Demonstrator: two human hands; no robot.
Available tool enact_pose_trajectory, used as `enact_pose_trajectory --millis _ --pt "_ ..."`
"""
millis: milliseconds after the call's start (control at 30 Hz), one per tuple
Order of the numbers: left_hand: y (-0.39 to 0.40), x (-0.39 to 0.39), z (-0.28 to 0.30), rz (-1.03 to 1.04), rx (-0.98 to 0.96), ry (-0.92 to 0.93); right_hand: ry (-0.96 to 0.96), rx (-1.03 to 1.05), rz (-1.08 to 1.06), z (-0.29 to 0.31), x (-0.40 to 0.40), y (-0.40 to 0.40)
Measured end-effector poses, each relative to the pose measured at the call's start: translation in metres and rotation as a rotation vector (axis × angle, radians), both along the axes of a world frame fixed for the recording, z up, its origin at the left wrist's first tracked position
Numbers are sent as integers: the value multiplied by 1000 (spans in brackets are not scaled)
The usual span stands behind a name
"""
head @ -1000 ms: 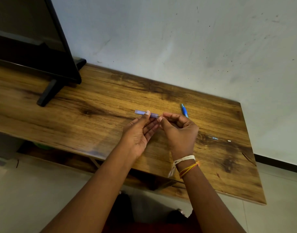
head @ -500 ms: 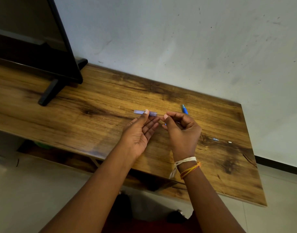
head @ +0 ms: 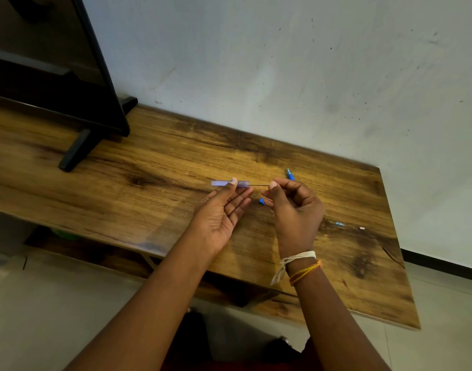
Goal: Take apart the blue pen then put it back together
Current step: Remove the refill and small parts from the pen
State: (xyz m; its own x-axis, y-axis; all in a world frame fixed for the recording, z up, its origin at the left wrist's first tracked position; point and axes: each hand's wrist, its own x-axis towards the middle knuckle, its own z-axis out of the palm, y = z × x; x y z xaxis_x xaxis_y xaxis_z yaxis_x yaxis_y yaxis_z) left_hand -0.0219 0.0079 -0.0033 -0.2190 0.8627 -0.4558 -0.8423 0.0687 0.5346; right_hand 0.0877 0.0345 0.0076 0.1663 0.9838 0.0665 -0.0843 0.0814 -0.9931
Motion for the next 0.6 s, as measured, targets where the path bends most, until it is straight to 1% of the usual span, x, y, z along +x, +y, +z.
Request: enact_pose_trajectory --millis 367,500,600 --pt "-3 3 5 -118 23 -32 -52 -17 9 -1 1 2" --pt "-3 3 6 -117 19 -27 -9 -17 26 1 1 1" --pt "-4 3 6 -149 36 22 40 -29 36 2 3 2"
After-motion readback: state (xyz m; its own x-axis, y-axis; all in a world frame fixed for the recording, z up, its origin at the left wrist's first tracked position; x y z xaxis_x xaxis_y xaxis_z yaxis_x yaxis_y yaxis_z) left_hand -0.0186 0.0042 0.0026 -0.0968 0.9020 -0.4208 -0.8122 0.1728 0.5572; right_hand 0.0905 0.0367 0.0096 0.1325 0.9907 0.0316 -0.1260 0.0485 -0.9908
